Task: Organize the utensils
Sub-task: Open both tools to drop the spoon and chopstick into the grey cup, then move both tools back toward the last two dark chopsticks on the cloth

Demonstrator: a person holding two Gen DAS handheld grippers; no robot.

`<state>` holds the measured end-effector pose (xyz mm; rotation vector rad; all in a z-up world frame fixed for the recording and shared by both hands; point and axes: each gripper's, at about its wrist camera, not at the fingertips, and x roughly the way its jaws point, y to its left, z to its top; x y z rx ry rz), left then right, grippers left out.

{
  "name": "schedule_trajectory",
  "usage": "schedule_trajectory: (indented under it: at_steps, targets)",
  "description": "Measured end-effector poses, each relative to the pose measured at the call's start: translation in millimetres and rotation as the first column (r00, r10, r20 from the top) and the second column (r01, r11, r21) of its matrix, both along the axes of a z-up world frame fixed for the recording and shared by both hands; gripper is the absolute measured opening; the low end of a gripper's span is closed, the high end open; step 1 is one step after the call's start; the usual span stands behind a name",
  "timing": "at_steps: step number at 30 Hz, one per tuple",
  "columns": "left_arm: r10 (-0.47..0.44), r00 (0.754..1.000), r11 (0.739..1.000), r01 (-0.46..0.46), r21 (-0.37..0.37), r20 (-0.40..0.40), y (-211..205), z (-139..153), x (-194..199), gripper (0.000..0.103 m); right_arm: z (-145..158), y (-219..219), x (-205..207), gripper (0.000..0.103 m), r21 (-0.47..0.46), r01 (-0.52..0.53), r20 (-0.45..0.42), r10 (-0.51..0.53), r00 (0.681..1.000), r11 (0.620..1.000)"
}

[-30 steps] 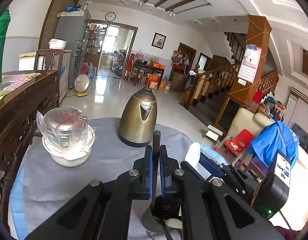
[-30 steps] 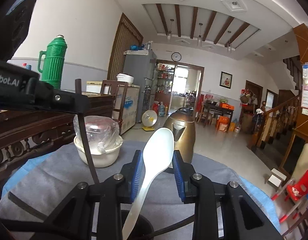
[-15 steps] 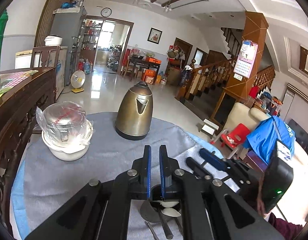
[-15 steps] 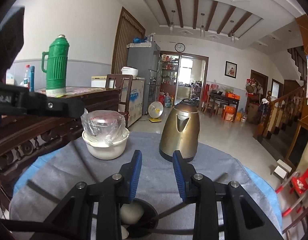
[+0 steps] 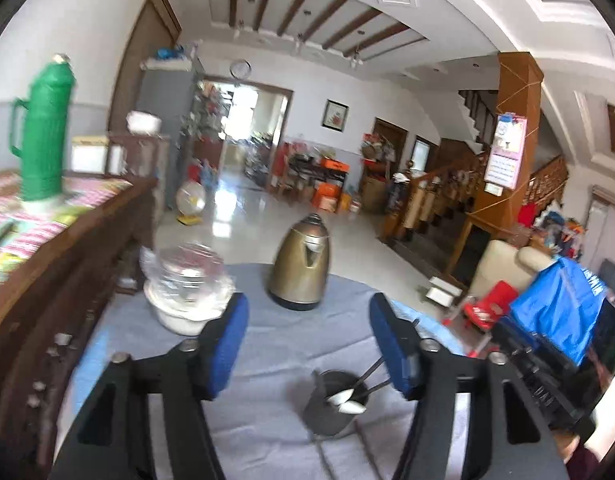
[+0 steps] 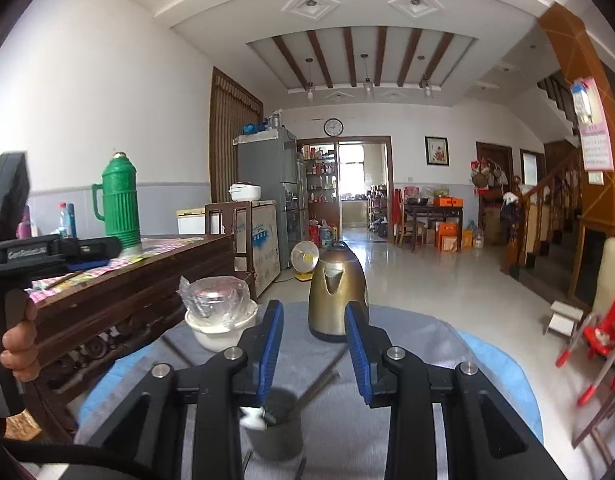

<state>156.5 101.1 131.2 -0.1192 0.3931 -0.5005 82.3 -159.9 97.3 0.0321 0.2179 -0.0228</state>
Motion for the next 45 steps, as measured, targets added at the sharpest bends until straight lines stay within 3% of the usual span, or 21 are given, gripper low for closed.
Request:
schedule_trajectory:
  at_steps: [4, 8, 11, 17, 27, 45]
  targets:
    - [0.077, 0.997, 0.992, -0.079, 0.095, 0.021, 7, -14, -38, 0.08, -6, -15, -29, 0.035, 0.076, 0.001, -0.063, 0.004, 0.998, 0.997]
    - [0.127, 0.991, 0.972, -0.114, 0.207, -0.049, -4, -48, -56, 0.084, -25, -23, -36, 0.035, 0.135, 0.008, -0.172, 0.015, 0.985, 0.991]
    - [0.187, 0.975, 0.948, -0.147, 0.284, -0.119, -19, -77, -62, 0.084, -44, -23, -37, 0.035, 0.152, 0.017, -0.256, 0.023, 0.966, 0.988]
    - [0.278, 0.948, 0.898, -0.198, 0.392, -0.157, -46, -114, -74, 0.084, -81, -25, -44, 0.035, 0.217, 0.026, -0.381, 0.06, 0.923, 0.976]
    - [0.362, 0.911, 0.849, -0.232, 0.475, -0.2, -60, -144, -75, 0.084, -102, -23, -43, 0.035, 0.236, 0.029, -0.444, 0.081, 0.893, 0.971]
    - [0.372, 0.891, 0.838, -0.202, 0.506, -0.261, -61, -171, -62, 0.084, -133, -14, -24, 0.035, 0.277, 0.033, -0.534, 0.125, 0.836, 0.96]
